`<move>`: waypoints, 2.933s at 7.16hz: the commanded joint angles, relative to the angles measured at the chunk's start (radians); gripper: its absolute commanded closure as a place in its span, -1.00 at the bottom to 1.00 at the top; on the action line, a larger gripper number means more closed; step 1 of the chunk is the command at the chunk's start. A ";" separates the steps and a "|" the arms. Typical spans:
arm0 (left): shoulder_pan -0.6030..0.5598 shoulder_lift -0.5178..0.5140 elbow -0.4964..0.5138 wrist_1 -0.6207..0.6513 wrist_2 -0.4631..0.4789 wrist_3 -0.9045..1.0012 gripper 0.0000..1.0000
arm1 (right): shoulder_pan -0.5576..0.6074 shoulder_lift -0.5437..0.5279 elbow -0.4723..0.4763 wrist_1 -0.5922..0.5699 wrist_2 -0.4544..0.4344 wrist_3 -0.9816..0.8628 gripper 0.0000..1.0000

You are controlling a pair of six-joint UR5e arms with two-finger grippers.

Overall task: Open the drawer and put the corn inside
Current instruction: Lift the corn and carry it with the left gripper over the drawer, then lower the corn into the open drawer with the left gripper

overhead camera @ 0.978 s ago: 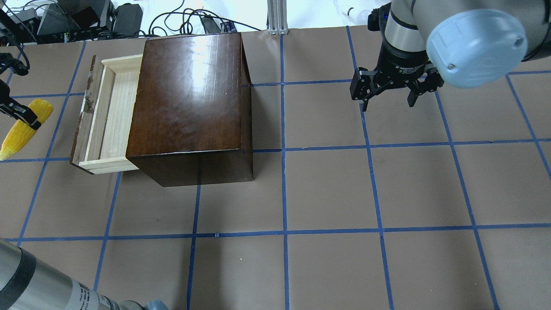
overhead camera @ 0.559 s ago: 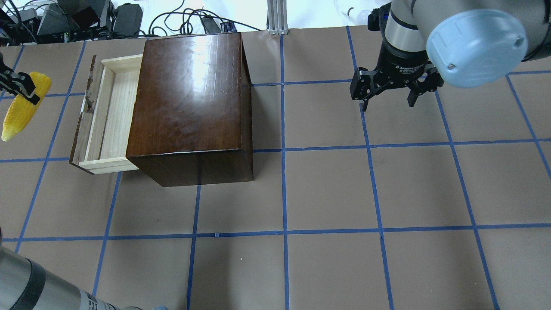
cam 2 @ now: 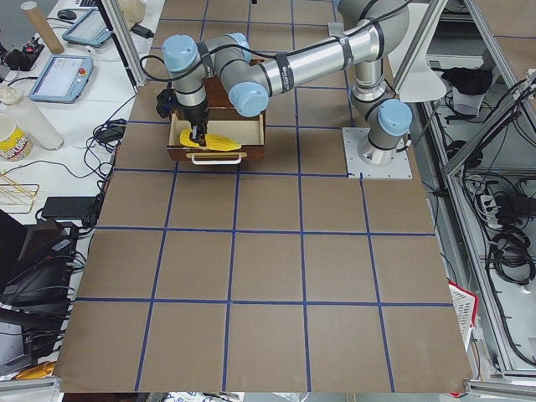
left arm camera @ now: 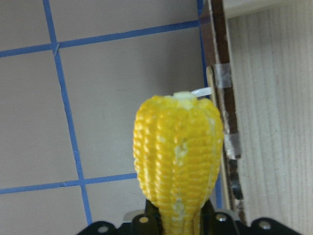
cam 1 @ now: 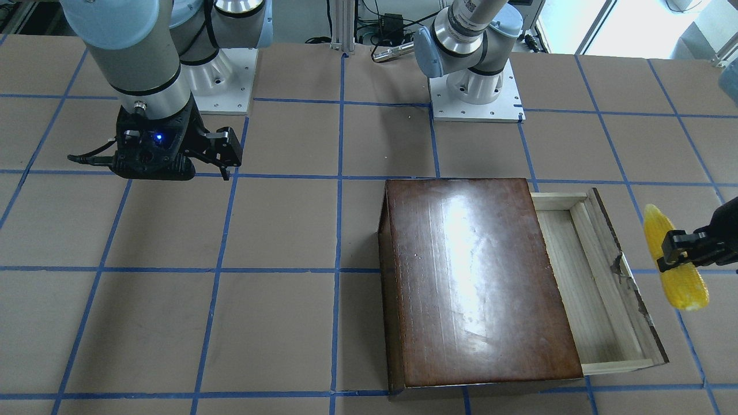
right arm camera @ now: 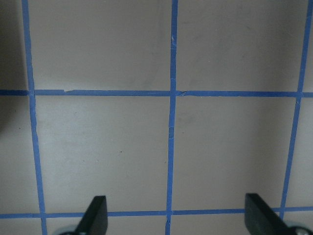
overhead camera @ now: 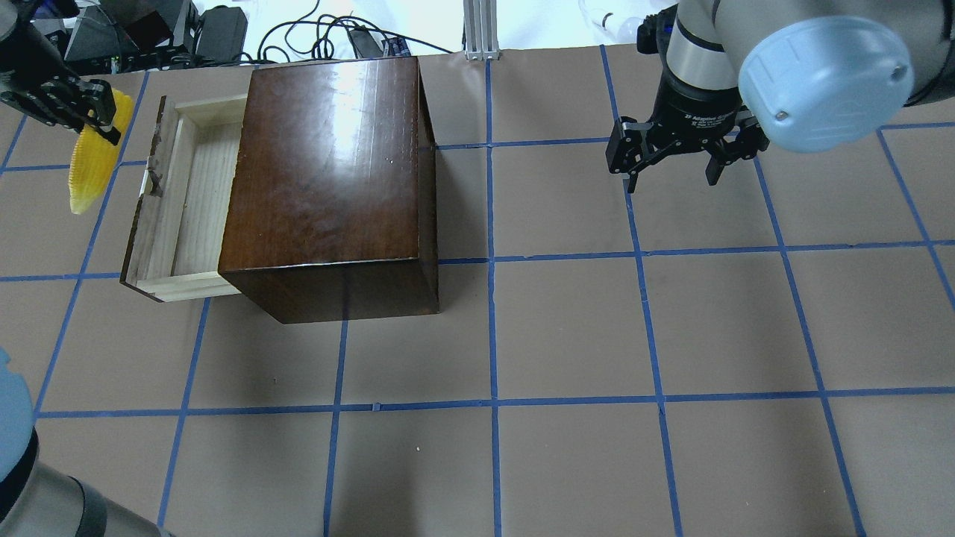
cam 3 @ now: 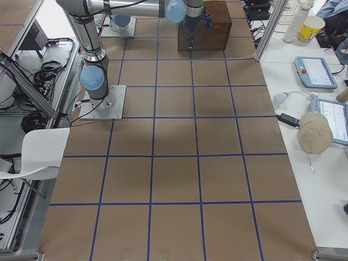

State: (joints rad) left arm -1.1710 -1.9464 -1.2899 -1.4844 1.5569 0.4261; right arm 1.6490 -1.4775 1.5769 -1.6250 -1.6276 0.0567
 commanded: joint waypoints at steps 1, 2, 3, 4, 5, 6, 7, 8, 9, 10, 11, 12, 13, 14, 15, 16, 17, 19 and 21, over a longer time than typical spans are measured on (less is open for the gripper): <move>-0.074 -0.017 -0.006 -0.001 -0.037 -0.171 1.00 | 0.000 0.000 0.000 0.001 0.002 0.000 -1.00; -0.091 -0.025 -0.008 0.006 -0.079 -0.200 1.00 | 0.000 0.000 0.000 0.001 0.000 0.000 -1.00; -0.091 -0.035 -0.017 0.007 -0.133 -0.240 1.00 | 0.000 0.000 0.000 0.001 0.000 0.000 -1.00; -0.091 -0.040 -0.047 0.012 -0.132 -0.231 1.00 | 0.000 -0.001 0.000 0.001 0.000 0.000 -1.00; -0.091 -0.040 -0.083 0.035 -0.127 -0.222 1.00 | 0.000 -0.001 0.000 0.001 -0.001 0.000 -1.00; -0.090 -0.040 -0.097 0.047 -0.123 -0.221 1.00 | 0.000 0.000 0.000 0.001 -0.002 0.000 -1.00; -0.088 -0.048 -0.098 0.049 -0.123 -0.216 1.00 | 0.000 -0.001 0.000 0.001 -0.002 0.000 -1.00; -0.085 -0.055 -0.098 0.047 -0.121 -0.195 1.00 | 0.000 -0.001 0.000 0.001 -0.003 0.000 -1.00; -0.079 -0.062 -0.100 0.047 -0.118 -0.167 1.00 | 0.000 -0.001 0.000 -0.001 -0.003 0.000 -1.00; -0.075 -0.069 -0.098 0.049 -0.118 -0.167 1.00 | 0.000 0.000 0.000 0.001 -0.003 0.000 -1.00; -0.075 -0.077 -0.098 0.049 -0.118 -0.167 1.00 | 0.000 0.000 0.000 -0.001 -0.003 0.000 -1.00; -0.073 -0.089 -0.092 0.047 -0.121 -0.165 0.98 | 0.000 0.000 0.000 0.001 -0.003 0.000 -1.00; -0.073 -0.094 -0.097 0.047 -0.120 -0.165 0.63 | 0.000 -0.001 0.000 0.001 -0.003 0.000 -1.00; -0.073 -0.100 -0.094 0.047 -0.126 -0.167 0.48 | 0.000 0.000 0.000 0.001 -0.003 0.000 -1.00; -0.073 -0.109 -0.094 0.047 -0.123 -0.165 0.11 | 0.000 -0.001 0.000 0.001 -0.003 0.000 -1.00; -0.073 -0.114 -0.095 0.047 -0.123 -0.167 -0.27 | 0.000 0.000 0.000 -0.001 -0.003 0.000 -1.00; -0.075 -0.114 -0.095 0.046 -0.121 -0.168 -0.76 | 0.000 -0.001 0.000 -0.001 -0.003 0.000 -1.00; -0.075 -0.106 -0.089 0.041 -0.118 -0.168 -1.00 | 0.000 0.000 0.000 0.001 -0.003 0.000 -1.00; -0.075 -0.079 -0.078 0.007 -0.116 -0.176 -1.00 | 0.000 0.000 0.000 0.001 -0.003 0.000 -1.00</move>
State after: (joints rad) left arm -1.2454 -2.0416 -1.3745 -1.4562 1.4394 0.2546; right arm 1.6490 -1.4775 1.5769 -1.6247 -1.6306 0.0568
